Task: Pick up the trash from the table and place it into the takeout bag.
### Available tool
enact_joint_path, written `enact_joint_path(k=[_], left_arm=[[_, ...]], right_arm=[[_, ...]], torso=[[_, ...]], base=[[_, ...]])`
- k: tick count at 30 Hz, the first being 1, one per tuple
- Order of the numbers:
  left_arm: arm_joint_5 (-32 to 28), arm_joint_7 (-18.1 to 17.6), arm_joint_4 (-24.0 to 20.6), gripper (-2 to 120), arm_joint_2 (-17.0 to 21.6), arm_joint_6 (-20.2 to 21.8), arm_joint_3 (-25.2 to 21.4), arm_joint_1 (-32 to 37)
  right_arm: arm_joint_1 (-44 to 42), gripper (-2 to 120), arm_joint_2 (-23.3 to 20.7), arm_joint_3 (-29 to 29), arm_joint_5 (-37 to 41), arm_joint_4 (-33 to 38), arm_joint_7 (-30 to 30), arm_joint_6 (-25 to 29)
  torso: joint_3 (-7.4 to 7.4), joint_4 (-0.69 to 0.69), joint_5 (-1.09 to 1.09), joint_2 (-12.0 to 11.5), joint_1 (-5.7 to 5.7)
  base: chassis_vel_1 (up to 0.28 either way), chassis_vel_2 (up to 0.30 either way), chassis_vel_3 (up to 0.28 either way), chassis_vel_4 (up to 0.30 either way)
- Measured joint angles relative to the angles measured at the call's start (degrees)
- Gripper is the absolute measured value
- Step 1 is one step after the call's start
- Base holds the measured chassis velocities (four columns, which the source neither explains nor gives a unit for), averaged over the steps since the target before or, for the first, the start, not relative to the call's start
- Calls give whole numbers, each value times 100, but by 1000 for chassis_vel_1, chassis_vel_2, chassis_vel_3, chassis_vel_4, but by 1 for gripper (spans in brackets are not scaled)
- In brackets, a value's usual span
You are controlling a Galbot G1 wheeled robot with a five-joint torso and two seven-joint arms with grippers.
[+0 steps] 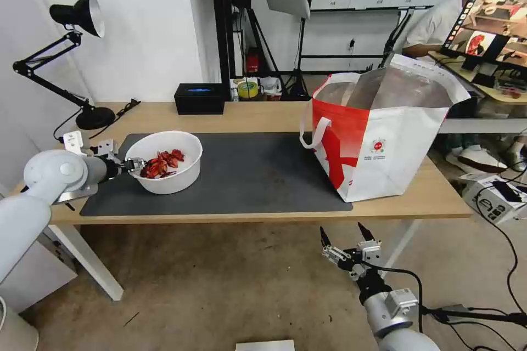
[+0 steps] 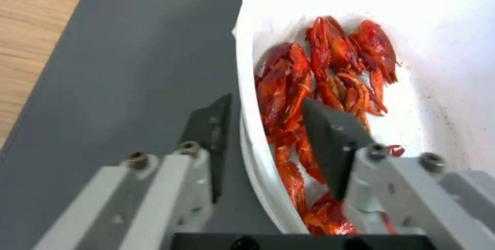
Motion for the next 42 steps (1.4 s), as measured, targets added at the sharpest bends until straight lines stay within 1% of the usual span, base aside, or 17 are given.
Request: enact_joint_path(k=[1, 2, 3, 5, 7, 8, 9, 12, 21, 29, 31, 33, 36, 37, 39, 40, 42], left_arm=[[1, 3, -10, 32, 6, 0, 0, -1], [1, 3, -10, 32, 6, 0, 0, -1], [1, 4, -13, 29, 9, 0, 0, -1], [9, 6, -33, 17, 12, 0, -1, 10], [16, 6, -39, 16, 8, 0, -2, 17], [82, 11, -69, 8, -13, -1, -5, 43], [82, 11, -69, 8, -13, -1, -5, 43], [178, 101, -110, 0, -11, -2, -25, 96], [216, 241, -148, 0, 78, -2, -90, 118], [53, 282, -478, 0, 133, -84, -176, -51], [-59, 274, -623, 0, 133, -103, -127, -248], [-74, 272, -644, 0, 131, -104, -107, -301], [-174, 265, -671, 0, 105, -108, 135, -763], [-174, 265, -671, 0, 105, -108, 135, -763], [-301, 254, -661, 0, 84, -109, 390, -1234], [-301, 254, -661, 0, 84, -109, 390, -1234], [-455, 199, -673, 0, 49, -105, 606, -1595]], right_arm=[[0, 100, 0, 0, 0, 0, 0, 0], [0, 100, 0, 0, 0, 0, 0, 0], [0, 100, 0, 0, 0, 0, 0, 0], [0, 100, 0, 0, 0, 0, 0, 0], [0, 100, 0, 0, 0, 0, 0, 0], [0, 100, 0, 0, 0, 0, 0, 0], [0, 100, 0, 0, 0, 0, 0, 0], [0, 100, 0, 0, 0, 0, 0, 0], [0, 100, 0, 0, 0, 0, 0, 0], [0, 100, 0, 0, 0, 0, 0, 0], [0, 100, 0, 0, 0, 0, 0, 0], [0, 100, 0, 0, 0, 0, 0, 0], [0, 100, 0, 0, 0, 0, 0, 0], [0, 100, 0, 0, 0, 0, 0, 0], [0, 100, 0, 0, 0, 0, 0, 0], [0, 100, 0, 0, 0, 0, 0, 0], [0, 100, 0, 0, 0, 0, 0, 0]], torso=[[0, 0, 0, 0, 0], [0, 0, 0, 0, 0], [0, 0, 0, 0, 0], [0, 0, 0, 0, 0], [0, 0, 0, 0, 0], [0, 0, 0, 0, 0], [0, 0, 0, 0, 0], [0, -1, 0, 0, 0], [0, 0, -1, 0, 0], [0, 0, 0, 0, 0], [0, 0, 0, 0, 0], [0, 0, 0, 0, 0], [0, 0, 0, 0, 0], [0, 0, 0, 0, 0], [0, 0, 0, 0, 0], [0, 0, 0, 0, 0], [0, -1, 1, 0, 0]], base=[[0, 0, 0, 0], [0, 0, 0, 0], [0, 0, 0, 0], [0, 0, 0, 0], [0, 0, 0, 0], [0, 0, 0, 0], [0, 0, 0, 0], [0, 0, 0, 0], [0, 0, 0, 0], [0, 0, 0, 0], [0, 0, 0, 0], [0, 0, 0, 0], [0, 0, 0, 0], [0, 0, 0, 0], [0, 0, 0, 0], [0, 0, 0, 0], [0, 0, 0, 0]])
